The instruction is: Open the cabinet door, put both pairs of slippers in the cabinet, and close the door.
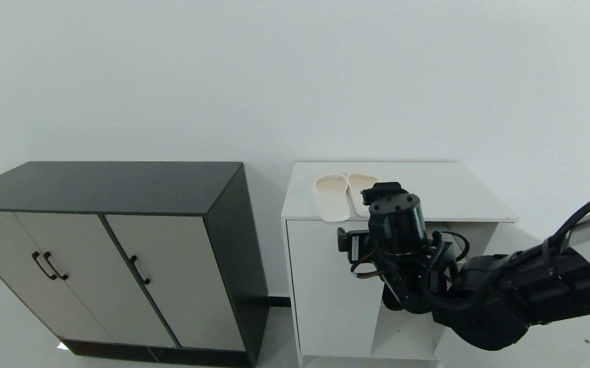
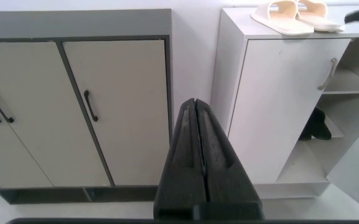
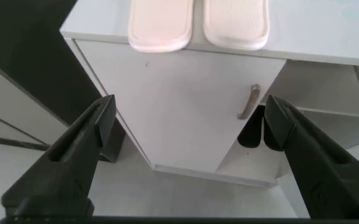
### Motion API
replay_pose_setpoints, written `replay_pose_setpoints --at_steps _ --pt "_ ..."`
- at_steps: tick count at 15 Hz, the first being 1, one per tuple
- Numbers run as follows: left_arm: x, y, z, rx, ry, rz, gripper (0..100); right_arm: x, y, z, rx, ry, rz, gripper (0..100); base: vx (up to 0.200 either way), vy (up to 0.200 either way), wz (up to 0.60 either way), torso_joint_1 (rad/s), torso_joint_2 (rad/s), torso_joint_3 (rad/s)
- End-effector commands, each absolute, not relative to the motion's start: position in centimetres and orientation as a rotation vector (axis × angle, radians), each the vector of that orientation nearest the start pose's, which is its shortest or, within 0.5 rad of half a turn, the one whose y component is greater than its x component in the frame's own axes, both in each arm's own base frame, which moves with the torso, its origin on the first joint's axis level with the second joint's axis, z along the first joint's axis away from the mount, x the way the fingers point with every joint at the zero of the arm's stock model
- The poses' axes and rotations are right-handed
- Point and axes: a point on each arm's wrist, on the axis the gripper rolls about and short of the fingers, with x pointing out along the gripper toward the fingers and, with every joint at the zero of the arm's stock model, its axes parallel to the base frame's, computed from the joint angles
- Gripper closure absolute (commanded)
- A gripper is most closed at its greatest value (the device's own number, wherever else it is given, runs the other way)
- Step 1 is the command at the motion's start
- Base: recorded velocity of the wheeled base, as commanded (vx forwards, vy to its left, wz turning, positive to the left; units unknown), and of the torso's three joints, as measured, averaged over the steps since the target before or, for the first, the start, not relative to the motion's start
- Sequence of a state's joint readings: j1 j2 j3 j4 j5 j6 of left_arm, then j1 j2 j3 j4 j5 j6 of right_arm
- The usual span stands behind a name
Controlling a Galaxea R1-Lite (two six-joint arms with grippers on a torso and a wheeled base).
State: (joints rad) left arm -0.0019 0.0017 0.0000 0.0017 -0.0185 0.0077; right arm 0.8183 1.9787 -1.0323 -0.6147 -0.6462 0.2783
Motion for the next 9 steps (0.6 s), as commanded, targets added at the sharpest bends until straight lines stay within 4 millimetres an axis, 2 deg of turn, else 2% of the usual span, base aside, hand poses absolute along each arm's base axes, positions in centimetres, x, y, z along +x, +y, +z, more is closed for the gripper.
replay_pose_setpoints --at_steps 1,3,9 --pt "-2.26 -0.04 7.54 0.008 0.005 -0.020 100 26.55 26.33 15.26 0.069 0.252 0.133 0 0.000 0.000 0.00 0.000 0.00 0.000" --pt "-2.26 -0.04 7.54 0.008 0.005 -0.020 100 26.68 26.37 14.99 0.063 0.256 0.128 0 0.000 0.000 0.00 0.000 0.00 0.000" --pt "-2.26 -0.04 7.54 0.008 0.005 -0.020 100 26.73 26.31 14.93 0.063 0.252 0.113 0 0.200 0.000 0.00 0.004 0.00 0.002"
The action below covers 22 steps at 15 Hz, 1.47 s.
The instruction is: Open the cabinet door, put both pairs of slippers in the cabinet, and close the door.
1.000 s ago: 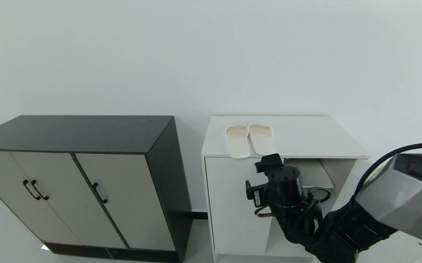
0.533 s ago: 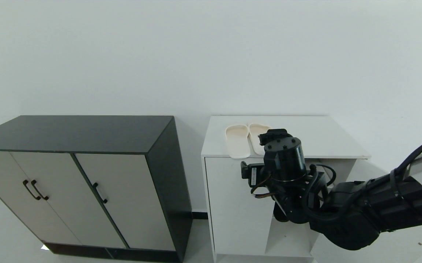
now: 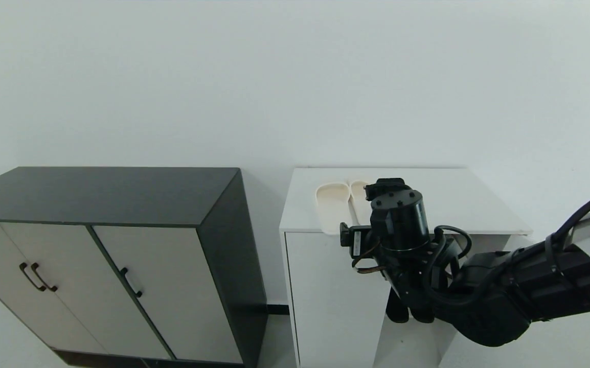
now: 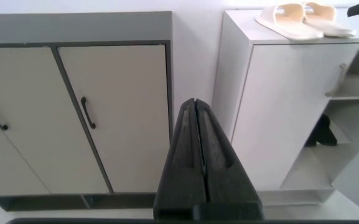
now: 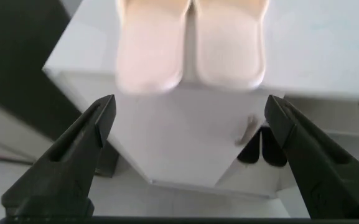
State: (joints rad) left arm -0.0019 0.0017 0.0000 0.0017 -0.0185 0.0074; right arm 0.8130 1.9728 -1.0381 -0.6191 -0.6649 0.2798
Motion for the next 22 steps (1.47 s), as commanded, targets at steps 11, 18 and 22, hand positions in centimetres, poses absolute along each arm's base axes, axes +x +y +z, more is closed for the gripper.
replay_pose_setpoints --at_steps 11,18,22 --pt "-2.3 0.0 7.5 0.006 0.005 -0.021 100 27.4 26.5 13.1 0.048 0.274 0.102 0 0.164 0.000 0.00 0.005 0.00 0.003" --pt "-2.3 0.0 7.5 0.006 0.005 -0.018 100 28.9 26.6 9.3 0.051 0.270 0.091 0 0.000 0.000 0.00 0.000 0.00 0.000" --pt "-2.3 0.0 7.5 0.005 0.005 -0.020 100 31.3 26.3 9.0 0.057 0.240 0.111 0 0.000 0.000 0.00 0.000 0.00 0.000"
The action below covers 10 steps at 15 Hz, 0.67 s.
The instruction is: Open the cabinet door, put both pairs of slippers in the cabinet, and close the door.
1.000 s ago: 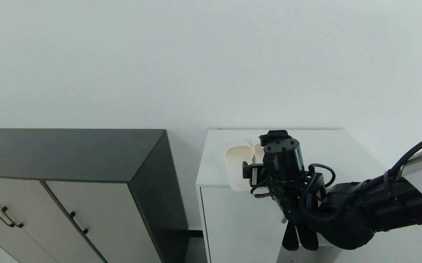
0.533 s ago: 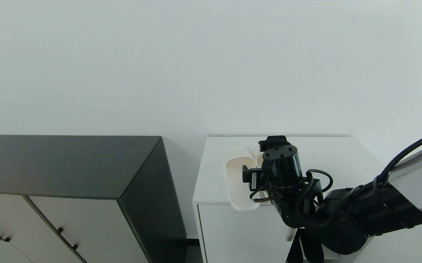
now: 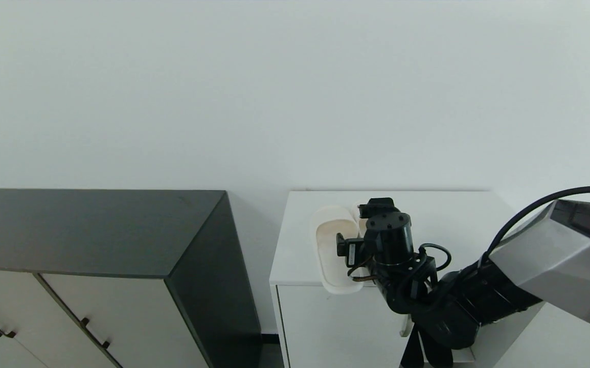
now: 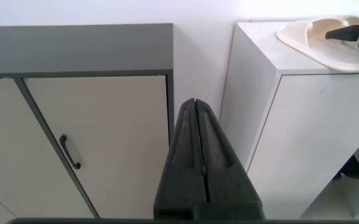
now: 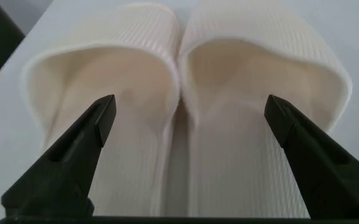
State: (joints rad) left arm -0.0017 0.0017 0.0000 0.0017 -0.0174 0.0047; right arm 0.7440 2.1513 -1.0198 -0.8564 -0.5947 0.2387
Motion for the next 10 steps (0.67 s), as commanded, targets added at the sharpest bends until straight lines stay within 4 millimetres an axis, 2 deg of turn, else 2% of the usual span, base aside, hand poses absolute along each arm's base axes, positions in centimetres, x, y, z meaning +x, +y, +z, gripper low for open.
replay_pose_setpoints --at_steps 1,7,8,10 --pt "-2.3 0.0 7.5 0.005 0.005 -0.018 100 32.0 26.4 9.2 0.054 0.225 0.110 0 0.000 0.000 0.00 0.000 0.00 0.000" --pt "-2.3 0.0 7.5 0.005 0.005 -0.018 100 34.2 27.5 9.0 0.031 0.205 0.115 0 0.000 0.000 0.00 0.000 0.00 0.000" --pt "-2.3 0.0 7.5 0.005 0.005 -0.018 100 34.4 27.5 8.9 0.028 0.208 0.112 100 0.000 0.000 0.00 0.000 0.00 0.000" --pt "-2.3 0.0 7.5 0.005 0.005 -0.020 100 34.4 27.7 9.3 0.033 0.198 0.116 100 0.000 0.000 0.00 0.000 0.00 0.000"
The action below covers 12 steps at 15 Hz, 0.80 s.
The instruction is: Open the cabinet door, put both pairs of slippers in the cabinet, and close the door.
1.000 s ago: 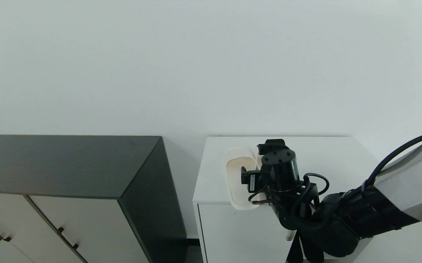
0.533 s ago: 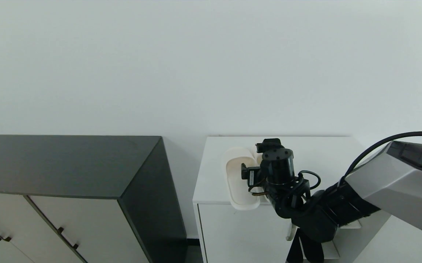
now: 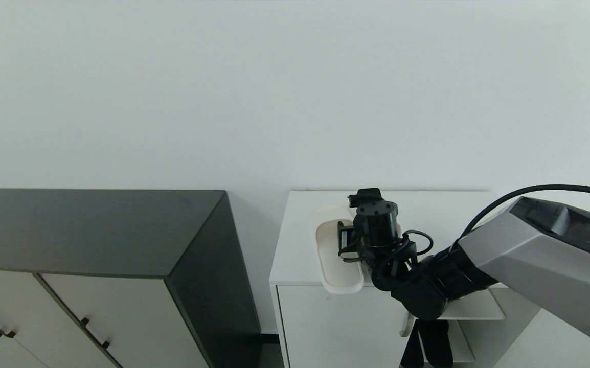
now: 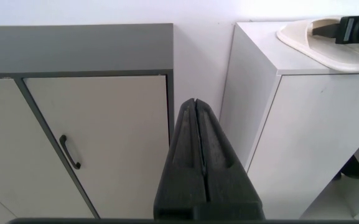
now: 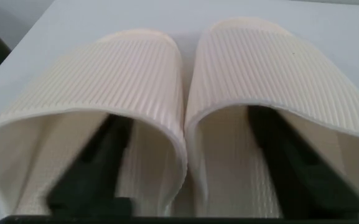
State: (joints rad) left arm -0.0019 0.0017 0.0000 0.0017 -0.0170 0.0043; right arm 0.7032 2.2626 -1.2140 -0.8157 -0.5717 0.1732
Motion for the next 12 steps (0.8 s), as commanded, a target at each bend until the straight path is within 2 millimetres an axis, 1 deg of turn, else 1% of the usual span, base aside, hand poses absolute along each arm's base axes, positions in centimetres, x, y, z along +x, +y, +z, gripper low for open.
replay_pose_setpoints --at_steps 1,7,8,9,10,11,12 --pt "-2.3 0.0 7.5 0.005 0.005 -0.018 100 34.4 27.7 9.4 0.031 0.195 0.115 100 0.000 0.000 0.00 0.000 0.00 0.000" --pt "-2.3 0.0 7.5 0.005 0.005 -0.020 100 34.0 27.6 10.3 0.032 0.180 0.116 100 0.000 0.000 0.00 0.000 0.00 0.000" --pt "-2.3 0.0 7.5 0.005 0.005 -0.018 100 33.9 27.6 10.7 0.039 0.172 0.118 100 0.000 0.000 0.00 0.000 0.00 0.000" --pt "-2.3 0.0 7.5 0.005 0.005 -0.018 100 33.3 27.5 11.3 0.041 0.168 0.126 100 0.000 0.000 0.00 0.000 0.00 0.000" --pt "-2.3 0.0 7.5 0.005 0.005 -0.018 100 32.4 26.9 12.2 0.044 0.167 0.141 100 0.000 0.000 0.00 0.000 0.00 0.000" --pt "-2.3 0.0 7.5 0.005 0.005 -0.018 100 31.4 26.3 12.9 0.048 0.171 0.184 100 0.000 0.000 0.00 0.000 0.00 0.000" --pt "-2.3 0.0 7.5 0.005 0.005 -0.018 100 30.0 25.3 13.7 0.050 0.183 0.241 100 0.000 0.000 0.00 0.000 0.00 0.000"
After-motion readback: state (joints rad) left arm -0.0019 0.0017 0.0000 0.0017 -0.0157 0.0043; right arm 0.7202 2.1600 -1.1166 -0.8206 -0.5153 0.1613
